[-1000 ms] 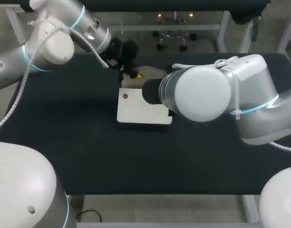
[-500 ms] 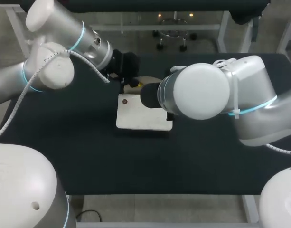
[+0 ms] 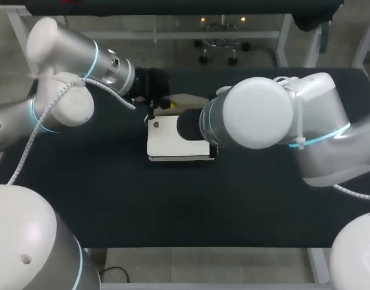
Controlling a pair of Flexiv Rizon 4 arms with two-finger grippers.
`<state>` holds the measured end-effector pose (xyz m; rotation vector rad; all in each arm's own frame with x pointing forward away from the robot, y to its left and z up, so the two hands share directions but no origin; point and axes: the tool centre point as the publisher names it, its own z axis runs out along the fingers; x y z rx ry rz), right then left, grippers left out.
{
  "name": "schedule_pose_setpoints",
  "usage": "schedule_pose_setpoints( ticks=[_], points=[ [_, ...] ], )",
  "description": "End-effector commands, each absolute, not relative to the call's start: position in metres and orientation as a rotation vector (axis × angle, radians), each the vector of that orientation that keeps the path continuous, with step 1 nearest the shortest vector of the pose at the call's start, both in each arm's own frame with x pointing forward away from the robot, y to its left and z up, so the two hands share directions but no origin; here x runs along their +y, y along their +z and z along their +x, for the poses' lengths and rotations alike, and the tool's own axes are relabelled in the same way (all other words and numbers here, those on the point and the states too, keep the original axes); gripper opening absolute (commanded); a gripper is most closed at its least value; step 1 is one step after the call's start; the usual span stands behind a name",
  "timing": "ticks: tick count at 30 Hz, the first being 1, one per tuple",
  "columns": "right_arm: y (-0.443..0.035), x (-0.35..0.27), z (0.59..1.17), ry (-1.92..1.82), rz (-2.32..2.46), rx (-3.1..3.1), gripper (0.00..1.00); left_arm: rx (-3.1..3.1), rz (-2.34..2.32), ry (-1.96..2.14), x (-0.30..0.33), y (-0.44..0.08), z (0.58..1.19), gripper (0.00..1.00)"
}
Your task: Pick up the bag, open it, inspect its contents, close it, and place it on the opposite side
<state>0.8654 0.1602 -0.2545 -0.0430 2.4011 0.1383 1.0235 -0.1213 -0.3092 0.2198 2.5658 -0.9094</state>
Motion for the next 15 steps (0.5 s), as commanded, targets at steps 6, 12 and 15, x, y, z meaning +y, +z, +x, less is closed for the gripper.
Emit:
schedule_pose_setpoints(
  ticks=[6, 12, 15],
  points=[
    [-0.285, 0.16, 0.855, 0.214, -0.022, 2.407, 0.26, 2.578, 0.28, -0.947, -0.121, -0.311, 1.042, 0.0],
    [-0.293, 0.164, 0.857, 0.252, -0.018, 2.449, 0.15, 2.578, 0.28, -0.947, -0.121, -0.311, 1.042, 0.0],
    [-0.293, 0.164, 0.857, 0.252, -0.018, 2.449, 0.25, 2.578, 0.28, -0.947, -0.121, -0.311, 1.042, 0.0]
  ],
)
